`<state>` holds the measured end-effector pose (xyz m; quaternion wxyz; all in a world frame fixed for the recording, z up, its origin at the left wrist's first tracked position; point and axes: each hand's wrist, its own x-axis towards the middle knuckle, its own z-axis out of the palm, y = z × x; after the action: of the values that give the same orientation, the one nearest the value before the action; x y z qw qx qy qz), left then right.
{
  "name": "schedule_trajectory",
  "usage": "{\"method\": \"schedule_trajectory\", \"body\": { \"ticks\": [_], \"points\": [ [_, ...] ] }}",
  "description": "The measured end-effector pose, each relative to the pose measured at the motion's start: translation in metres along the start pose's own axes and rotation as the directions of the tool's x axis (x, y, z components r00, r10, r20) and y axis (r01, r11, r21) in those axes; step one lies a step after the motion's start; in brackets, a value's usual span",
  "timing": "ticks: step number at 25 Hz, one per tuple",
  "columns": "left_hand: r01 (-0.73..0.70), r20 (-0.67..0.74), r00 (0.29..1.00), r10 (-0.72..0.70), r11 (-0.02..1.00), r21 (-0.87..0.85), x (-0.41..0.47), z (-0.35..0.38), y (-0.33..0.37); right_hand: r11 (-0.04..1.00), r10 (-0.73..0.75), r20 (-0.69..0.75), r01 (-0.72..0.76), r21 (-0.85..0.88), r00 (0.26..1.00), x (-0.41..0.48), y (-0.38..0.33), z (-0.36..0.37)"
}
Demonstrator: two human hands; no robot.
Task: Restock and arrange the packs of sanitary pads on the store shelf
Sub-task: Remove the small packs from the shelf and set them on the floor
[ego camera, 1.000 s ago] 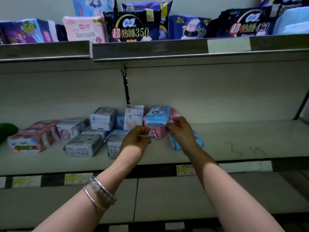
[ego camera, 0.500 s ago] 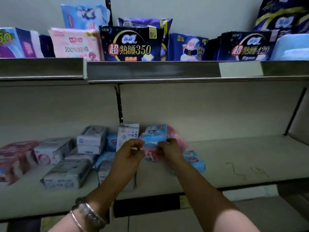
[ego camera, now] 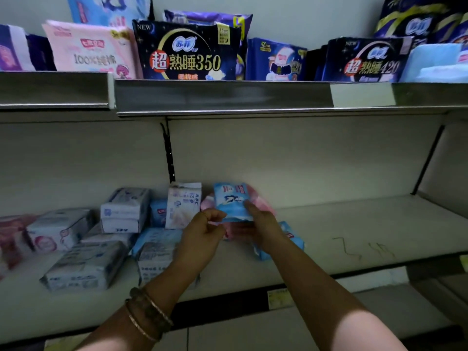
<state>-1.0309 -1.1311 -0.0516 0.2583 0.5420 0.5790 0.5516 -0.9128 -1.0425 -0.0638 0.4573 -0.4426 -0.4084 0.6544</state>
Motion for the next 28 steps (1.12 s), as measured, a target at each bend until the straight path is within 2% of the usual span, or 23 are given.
{"method": "schedule_trajectory", "body": {
  "ticks": [5,6,8,10,12,13,15,16,19,21,24,26,28],
  "points": [
    [0.014,-0.041,0.999,-0.016,0.999,-0.044,0.002,-0.005,-0.002,0.992,-0.123,0.063,0.124,-0.007,0.990,-0.007,-0.004,-0.020],
    [0.011,-0.067,0.998,-0.015,0.998,-0.058,0.002,-0.007,-0.002,0.986,-0.152,0.108,0.158,-0.055,0.983,-0.008,-0.006,-0.029],
    [0.014,-0.106,0.994,-0.019,0.999,-0.045,0.004,-0.010,-0.002,0.937,-0.111,0.240,0.182,-0.299,0.965,-0.014,-0.008,-0.041],
    [0.032,-0.084,0.996,-0.031,0.999,0.008,0.003,-0.008,-0.002,0.783,0.056,0.334,0.166,-0.599,0.941,-0.017,-0.005,-0.046],
    [0.033,-0.015,0.999,-0.032,0.995,0.094,0.001,-0.004,-0.002,0.640,0.139,0.346,0.182,-0.746,0.928,-0.020,-0.002,-0.045],
    [0.021,0.028,0.999,-0.025,0.989,0.147,0.000,-0.001,-0.002,0.578,0.103,0.359,0.238,-0.780,0.928,-0.020,-0.003,-0.043],
    [-0.019,0.093,0.996,-0.004,0.969,0.245,-0.001,0.004,-0.004,0.413,-0.066,0.401,0.391,-0.823,0.914,-0.016,-0.007,-0.035],
    [-0.030,0.111,0.994,-0.001,0.962,0.272,-0.001,0.005,-0.005,0.366,-0.150,0.386,0.414,-0.833,0.910,-0.011,-0.011,-0.031],
    [-0.007,0.115,0.993,-0.022,0.969,0.246,0.000,0.002,-0.003,0.298,-0.319,0.205,0.303,-0.905,0.925,0.014,-0.021,-0.020],
    [-0.018,0.094,0.996,-0.005,0.969,0.248,0.004,-0.006,0.000,0.180,-0.359,0.194,0.272,-0.945,0.913,0.031,-0.024,-0.011],
    [-0.004,0.081,0.997,-0.015,0.973,0.229,0.010,-0.017,0.004,-0.090,-0.425,0.271,0.258,-0.962,0.864,0.053,-0.023,0.008],
    [0.011,0.079,0.997,-0.027,0.979,0.203,0.012,-0.020,0.003,-0.278,-0.372,0.273,0.174,-0.945,0.887,0.066,-0.019,0.019],
    [0.012,0.078,0.997,-0.028,0.979,0.205,0.013,-0.022,0.000,-0.404,-0.295,0.196,0.064,-0.913,0.935,0.078,-0.014,0.022]
  ]
}}
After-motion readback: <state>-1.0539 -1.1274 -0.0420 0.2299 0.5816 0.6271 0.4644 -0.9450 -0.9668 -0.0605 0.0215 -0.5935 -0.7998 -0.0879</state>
